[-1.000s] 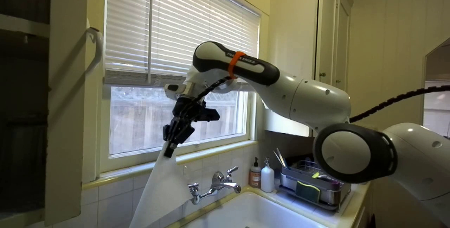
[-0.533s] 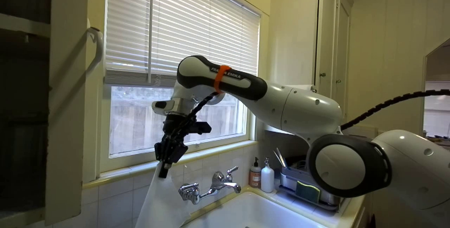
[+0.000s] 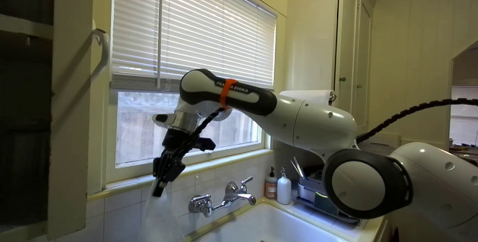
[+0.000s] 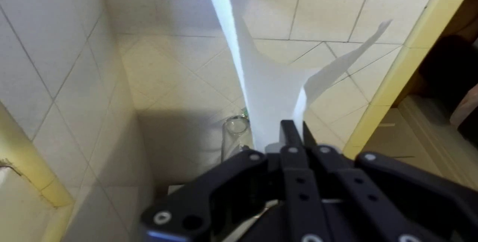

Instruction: Pick up the tissue paper and put it on the left side of the base top

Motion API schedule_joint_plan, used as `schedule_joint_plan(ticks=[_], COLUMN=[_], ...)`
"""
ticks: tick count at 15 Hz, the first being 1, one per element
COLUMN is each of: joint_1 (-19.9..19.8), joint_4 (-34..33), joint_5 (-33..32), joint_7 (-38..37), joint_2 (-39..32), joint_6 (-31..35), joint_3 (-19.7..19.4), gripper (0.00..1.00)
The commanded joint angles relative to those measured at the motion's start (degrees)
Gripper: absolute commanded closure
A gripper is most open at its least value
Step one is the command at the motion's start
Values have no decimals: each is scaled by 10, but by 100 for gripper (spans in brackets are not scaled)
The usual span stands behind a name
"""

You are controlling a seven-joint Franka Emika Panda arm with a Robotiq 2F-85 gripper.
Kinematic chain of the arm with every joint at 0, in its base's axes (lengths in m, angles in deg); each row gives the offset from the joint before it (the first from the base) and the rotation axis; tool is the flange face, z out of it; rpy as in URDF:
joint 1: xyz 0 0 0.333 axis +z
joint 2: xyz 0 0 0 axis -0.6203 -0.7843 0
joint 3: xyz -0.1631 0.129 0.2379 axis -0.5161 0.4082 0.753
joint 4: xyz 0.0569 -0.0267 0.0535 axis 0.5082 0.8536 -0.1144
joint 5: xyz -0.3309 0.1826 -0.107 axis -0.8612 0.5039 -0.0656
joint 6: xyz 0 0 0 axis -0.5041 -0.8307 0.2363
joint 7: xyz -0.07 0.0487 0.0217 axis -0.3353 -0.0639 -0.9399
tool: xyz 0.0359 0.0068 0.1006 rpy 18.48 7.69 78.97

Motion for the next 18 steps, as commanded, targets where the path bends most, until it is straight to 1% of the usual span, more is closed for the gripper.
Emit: schedule_joint_plan(ticks=[1,4,7,10,12,14,16,17,18], joint_1=[38,64,81,80,76,72,64,63,62], joint_4=[-32,-29,-21,-19,-16,-10,-10,-11,-12], joint_5=[-5,-5,-4,5,8,3,11,12,13], joint_7=[-31,-45,-54,-50,-53,-75,-74,-74,-74], joint_2=[-65,-104,-132,-156,-165,-167,-175,-177,-179], joint_6=[121,233,294,321,325,310,300,297,294], joint_3=[-3,3,10,24,30,24,34,37,39], gripper=[100,100,100,100,100,100,100,74,73])
